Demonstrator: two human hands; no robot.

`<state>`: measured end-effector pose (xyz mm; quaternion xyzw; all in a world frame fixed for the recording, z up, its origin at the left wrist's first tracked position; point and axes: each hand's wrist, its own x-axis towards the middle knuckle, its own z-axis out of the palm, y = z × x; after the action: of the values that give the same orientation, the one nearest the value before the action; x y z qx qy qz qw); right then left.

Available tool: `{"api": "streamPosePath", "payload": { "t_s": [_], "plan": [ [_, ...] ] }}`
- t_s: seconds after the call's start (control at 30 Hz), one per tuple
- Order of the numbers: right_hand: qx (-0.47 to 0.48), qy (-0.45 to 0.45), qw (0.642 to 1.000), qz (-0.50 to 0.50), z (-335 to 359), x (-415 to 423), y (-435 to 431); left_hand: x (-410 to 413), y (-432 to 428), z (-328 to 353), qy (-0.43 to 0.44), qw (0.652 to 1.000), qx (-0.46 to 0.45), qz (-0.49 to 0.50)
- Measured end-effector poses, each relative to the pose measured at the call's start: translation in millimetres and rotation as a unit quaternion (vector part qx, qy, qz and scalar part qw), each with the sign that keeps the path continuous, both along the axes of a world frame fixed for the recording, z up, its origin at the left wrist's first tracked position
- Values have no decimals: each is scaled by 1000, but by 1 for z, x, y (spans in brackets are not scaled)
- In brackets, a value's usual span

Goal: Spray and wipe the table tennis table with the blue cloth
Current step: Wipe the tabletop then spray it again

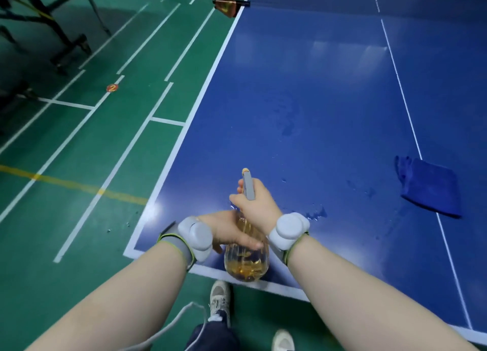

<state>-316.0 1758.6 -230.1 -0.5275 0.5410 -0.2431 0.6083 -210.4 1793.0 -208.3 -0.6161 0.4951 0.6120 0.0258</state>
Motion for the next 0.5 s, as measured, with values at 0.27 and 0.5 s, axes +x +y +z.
{"api": "streamPosePath", "payload": {
  "t_s": [0.27,0.5],
  "plan": [
    [11,50,999,-7,4,78,-82,82,-91,3,-30,992,-118,-18],
    [82,45,995,-35,1,119,-132,138,-169,1,-88,976,-199,-18]
  ]
}}
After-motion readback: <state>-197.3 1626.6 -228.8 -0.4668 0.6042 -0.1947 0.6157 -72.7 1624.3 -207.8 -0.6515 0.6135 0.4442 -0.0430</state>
